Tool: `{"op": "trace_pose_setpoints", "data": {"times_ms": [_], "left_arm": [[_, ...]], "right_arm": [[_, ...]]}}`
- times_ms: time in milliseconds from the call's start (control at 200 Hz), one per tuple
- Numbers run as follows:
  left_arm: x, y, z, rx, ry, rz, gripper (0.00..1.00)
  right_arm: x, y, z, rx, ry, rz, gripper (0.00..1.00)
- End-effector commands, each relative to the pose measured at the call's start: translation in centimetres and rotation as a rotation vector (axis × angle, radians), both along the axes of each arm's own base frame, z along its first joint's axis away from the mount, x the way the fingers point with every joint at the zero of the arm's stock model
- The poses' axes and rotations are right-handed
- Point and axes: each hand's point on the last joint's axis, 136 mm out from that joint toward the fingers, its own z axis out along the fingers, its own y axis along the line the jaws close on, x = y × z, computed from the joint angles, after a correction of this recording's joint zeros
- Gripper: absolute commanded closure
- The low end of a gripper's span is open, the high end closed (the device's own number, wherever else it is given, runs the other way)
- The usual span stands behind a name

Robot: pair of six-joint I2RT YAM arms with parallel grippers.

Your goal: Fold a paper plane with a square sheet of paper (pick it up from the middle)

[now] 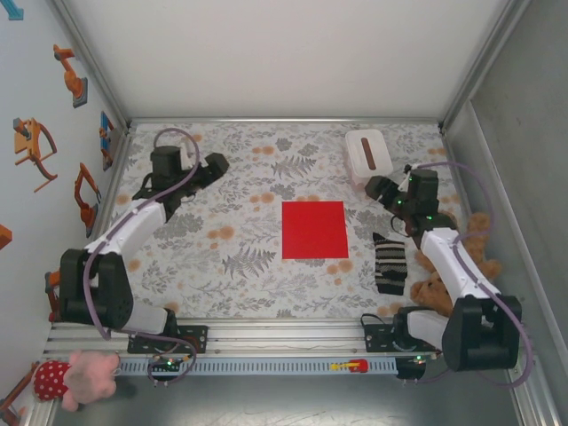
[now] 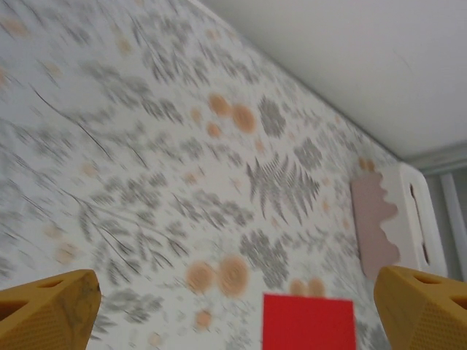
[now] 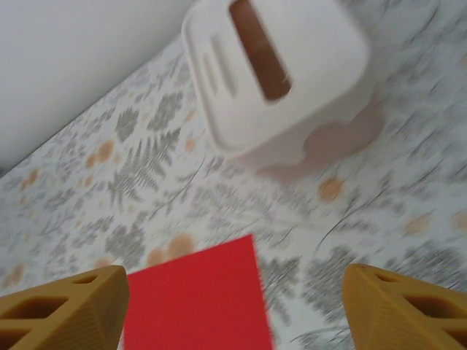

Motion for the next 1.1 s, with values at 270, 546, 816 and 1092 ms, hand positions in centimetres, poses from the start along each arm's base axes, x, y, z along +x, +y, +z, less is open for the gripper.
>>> {"op": "trace_pose_setpoints", "data": {"times_ms": [270,546,816,1092], "left_arm": [[-2.9,-10.4,-4.5,-0.107,0.182,-0.194,0.04],[-3.8,-11.9,-5.8,-0.055,0.206,-0.218,0.04],[-4.2,-12.5,-7.4,-0.087,0.293,-0.225,0.06],[-5.8,-11.4,-10.0,-0.065,0.437,-0.157,0.20]], "right_arm": [[-0.7,9.5,-8.4,0.121,0.293,0.103,0.32],[-1.6,11.8,-12.2,0.114,0.402,0.126,0.32],[-3.7,12.7,-15.2,0.078,0.524,0.062,0.32],[-3.4,18.1,-15.5,0.280,0.535,0.066,0.39]]}}
